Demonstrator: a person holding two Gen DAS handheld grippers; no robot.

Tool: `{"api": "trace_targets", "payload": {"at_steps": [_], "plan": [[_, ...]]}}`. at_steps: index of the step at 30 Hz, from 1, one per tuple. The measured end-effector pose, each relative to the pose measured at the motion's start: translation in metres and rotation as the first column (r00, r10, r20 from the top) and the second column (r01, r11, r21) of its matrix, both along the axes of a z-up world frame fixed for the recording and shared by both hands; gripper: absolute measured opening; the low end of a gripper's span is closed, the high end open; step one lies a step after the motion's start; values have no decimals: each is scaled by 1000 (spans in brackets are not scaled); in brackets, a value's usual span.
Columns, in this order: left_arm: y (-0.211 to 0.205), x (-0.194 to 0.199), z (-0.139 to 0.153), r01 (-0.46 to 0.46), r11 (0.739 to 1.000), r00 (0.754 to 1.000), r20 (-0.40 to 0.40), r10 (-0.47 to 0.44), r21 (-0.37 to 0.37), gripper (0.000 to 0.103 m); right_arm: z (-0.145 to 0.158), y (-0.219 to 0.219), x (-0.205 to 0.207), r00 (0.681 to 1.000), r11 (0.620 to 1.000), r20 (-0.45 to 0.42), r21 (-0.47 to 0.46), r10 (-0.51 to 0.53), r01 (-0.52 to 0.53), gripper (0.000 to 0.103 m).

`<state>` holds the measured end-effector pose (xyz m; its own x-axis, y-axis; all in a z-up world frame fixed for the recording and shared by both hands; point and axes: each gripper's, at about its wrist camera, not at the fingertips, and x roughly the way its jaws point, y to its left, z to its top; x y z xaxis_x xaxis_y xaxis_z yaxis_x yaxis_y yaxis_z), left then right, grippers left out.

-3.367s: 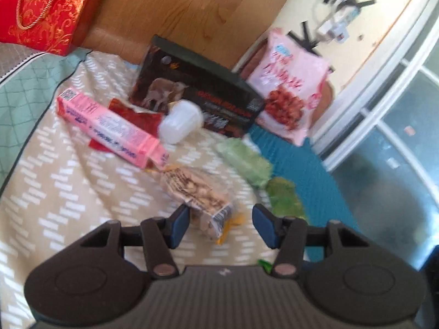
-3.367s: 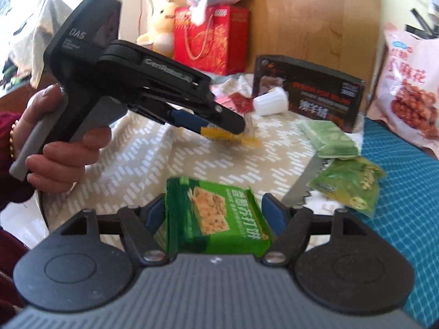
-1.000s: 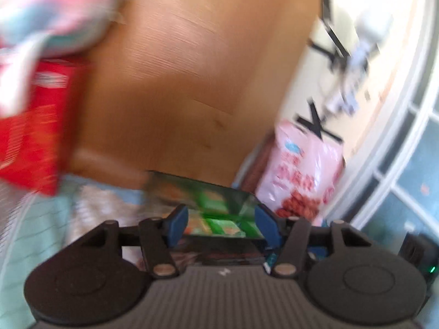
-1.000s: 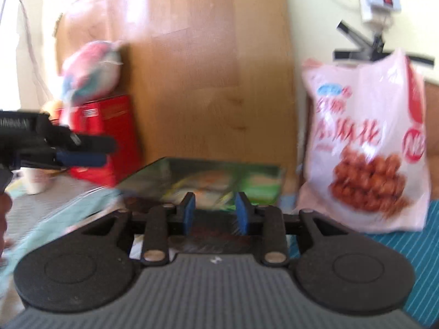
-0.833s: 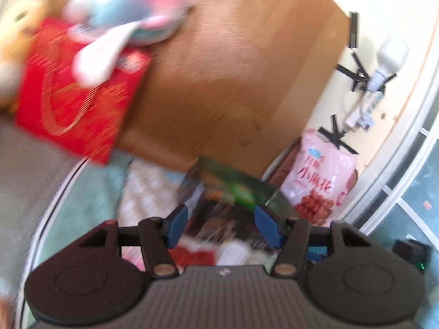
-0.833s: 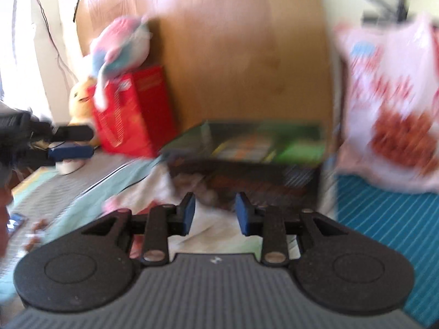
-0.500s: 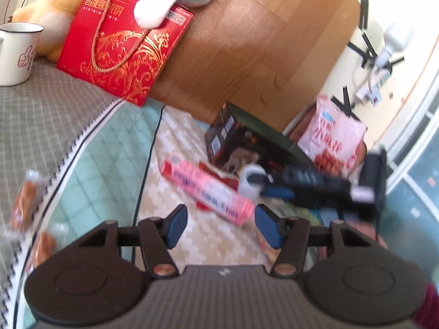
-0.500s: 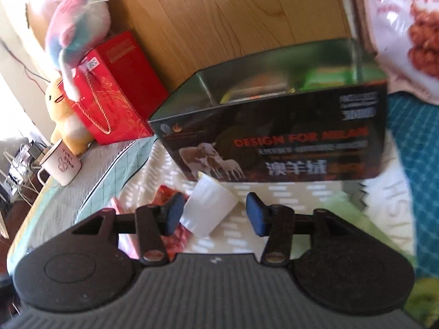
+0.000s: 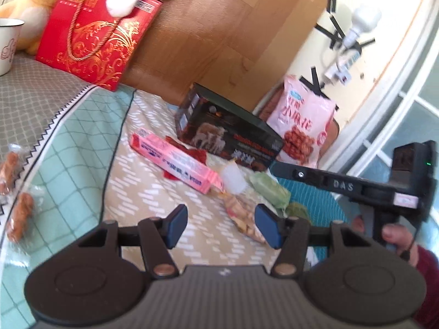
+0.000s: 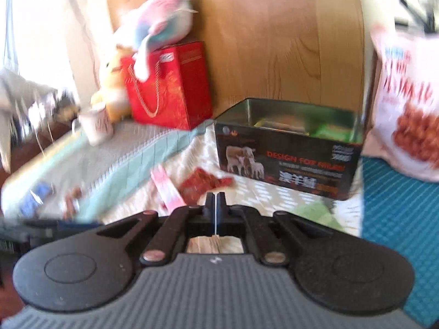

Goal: Organize snacks

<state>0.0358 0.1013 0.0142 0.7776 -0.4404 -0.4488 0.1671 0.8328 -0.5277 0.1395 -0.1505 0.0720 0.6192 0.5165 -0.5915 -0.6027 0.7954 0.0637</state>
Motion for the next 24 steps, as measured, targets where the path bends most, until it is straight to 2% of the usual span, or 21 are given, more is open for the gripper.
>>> {"api": "trace_targets", "payload": {"at_steps": [2,4,6,7,9,11,12,13,14,15,17,19,21,24], "plan": [[-4,1,-3,3,1000,1000,-21,-3,8,55,-3,2,-8,999,999,27,-36,21,-20,8],[-4,0,-4,-1,1000,999,-33,1,2,55,-3,6,-6,998,998,8,-24,60,-60,13],[-1,-4,-1,-19,1000,999,-28,19,-4,55,-8,25,0,992,992,-3,-24,125,-125,29],[2,-6,1,-30,1000,999,-25,30,-4,55,-12,36,1,988,987,8,-49,153,-152,44],[7,-10,4,-53,999,998,-20,53,0,55,-23,60,6,982,974,34,-138,187,-181,50],[13,-14,6,-74,997,997,-19,74,3,55,-38,84,15,973,948,51,-243,225,-207,49],[15,-17,7,-83,997,996,-21,83,4,55,-46,94,20,968,929,50,-297,247,-222,45],[18,-19,7,-92,996,995,-23,92,4,55,-52,99,22,964,911,39,-339,261,-233,30],[21,-21,7,-100,995,995,-23,100,2,55,-56,103,24,962,899,33,-367,271,-241,28],[23,-23,7,-107,994,994,-21,107,-1,55,-55,105,23,957,895,62,-377,282,-239,26],[28,-26,8,-120,993,993,-13,120,-7,56,-38,102,12,944,909,145,-346,298,-234,24],[31,-28,8,-126,992,992,-12,126,-18,56,-13,87,-3,932,930,196,-275,304,-245,24],[32,-28,8,-120,992,993,-10,120,-31,56,5,68,-21,922,933,208,-226,326,-279,24],[31,-29,7,-108,994,994,-7,108,-34,56,16,32,-51,916,922,164,-197,367,-334,24]]}}
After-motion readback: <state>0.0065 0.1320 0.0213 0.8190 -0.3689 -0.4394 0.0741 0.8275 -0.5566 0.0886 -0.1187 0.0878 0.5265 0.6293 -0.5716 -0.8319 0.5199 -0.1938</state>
